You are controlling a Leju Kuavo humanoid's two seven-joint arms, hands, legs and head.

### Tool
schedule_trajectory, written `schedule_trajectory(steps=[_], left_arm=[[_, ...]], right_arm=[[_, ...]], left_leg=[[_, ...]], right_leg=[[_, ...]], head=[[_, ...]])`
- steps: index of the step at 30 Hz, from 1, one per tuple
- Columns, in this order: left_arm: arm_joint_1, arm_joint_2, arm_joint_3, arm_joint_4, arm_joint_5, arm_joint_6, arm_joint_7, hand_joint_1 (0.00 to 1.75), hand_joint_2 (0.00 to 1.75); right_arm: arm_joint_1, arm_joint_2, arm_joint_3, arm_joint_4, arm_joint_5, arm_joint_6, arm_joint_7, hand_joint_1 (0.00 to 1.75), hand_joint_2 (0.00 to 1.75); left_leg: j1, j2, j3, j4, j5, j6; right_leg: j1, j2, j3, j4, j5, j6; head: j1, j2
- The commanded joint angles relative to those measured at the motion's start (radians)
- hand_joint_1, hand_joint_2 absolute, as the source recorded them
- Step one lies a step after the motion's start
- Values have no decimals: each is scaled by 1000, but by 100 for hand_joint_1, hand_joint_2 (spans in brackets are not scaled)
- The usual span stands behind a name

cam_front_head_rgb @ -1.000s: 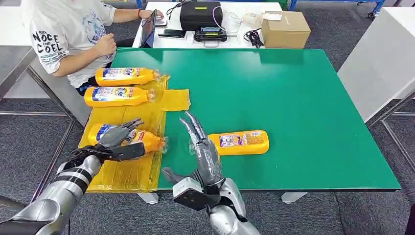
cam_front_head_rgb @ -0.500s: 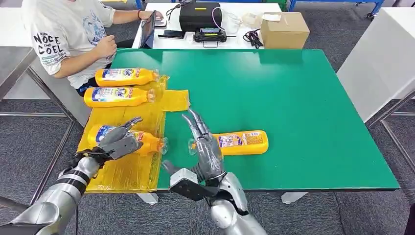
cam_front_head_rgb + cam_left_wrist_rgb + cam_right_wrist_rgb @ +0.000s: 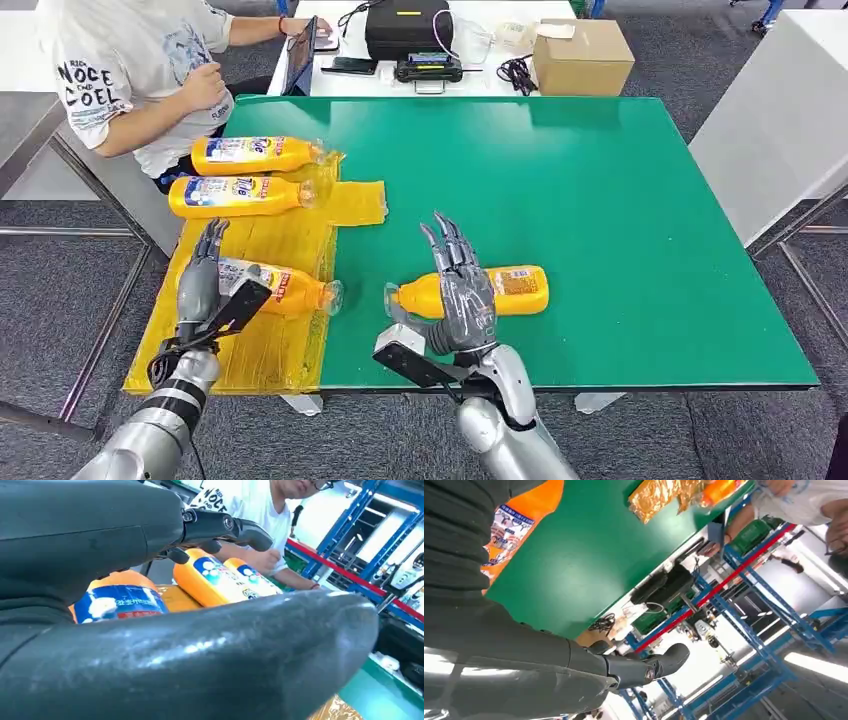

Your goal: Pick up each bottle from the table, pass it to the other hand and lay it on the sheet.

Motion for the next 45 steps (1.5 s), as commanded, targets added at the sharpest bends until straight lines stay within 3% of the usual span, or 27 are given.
schedule_trajectory(steps=[1,3,5,6,12,17,23,33,40,41,45], left_arm=[[43,-108,414,-215,-37,-3,-161,0,0],[82,-96,378,-286,-3,-3,-161,0,0],[90,-93,371,-292,6,-3,-161,0,0],[93,-88,340,-286,37,-3,-161,0,0],[110,-96,181,-232,157,-19,-161,0,0],[109,-95,162,-222,170,-3,-161,0,0],[124,-104,42,-223,176,-32,-161,0,0],[58,-93,4,-131,214,-30,-154,0,0],[56,-94,1,-128,211,-29,-155,0,0],[37,-100,-19,-91,228,-39,-161,0,0],[22,-101,-26,-63,234,-49,-155,0,0]], right_arm=[[-55,-112,-19,51,97,108,155,0,175],[-96,-162,-23,107,78,243,209,0,175],[-104,-170,-29,121,73,249,204,0,175],[-135,-195,-14,164,80,306,223,0,175],[-190,-213,18,253,102,358,264,0,175],[-201,-211,21,266,99,361,267,0,175],[-253,-227,13,338,91,381,305,0,175],[-343,-239,43,505,63,469,315,0,175],[-346,-242,44,516,62,472,316,0,175],[-392,-246,48,612,27,515,326,0,175],[-404,-260,49,646,9,536,310,0,175]], left_leg=[[3,1,1,1,-2,-1],[2,1,1,1,-2,-1],[1,4,1,0,-2,-1],[1,4,1,0,-1,-1],[0,0,0,0,-1,-1],[0,0,-1,0,-1,-1],[-1,0,-2,0,0,0],[2,2,1,1,-2,-3],[1,0,0,1,-1,-2],[1,-1,-1,1,-1,-1],[1,0,-1,1,-1,-1]], right_leg=[[3,0,3,-2,0,-2],[2,1,2,-2,0,-1],[1,3,2,-2,0,-1],[1,3,1,-2,0,-1],[1,1,1,-1,0,-1],[1,1,1,-1,-1,-2],[-1,1,-2,0,0,-1],[3,2,3,-1,-1,-4],[2,1,1,-1,0,-2],[1,0,1,-1,0,-2],[1,1,0,-1,0,-1]], head=[[0,0],[0,0],[0,0],[0,0],[0,0],[0,0],[0,0],[0,0],[0,0],[0,0],[0,0]])
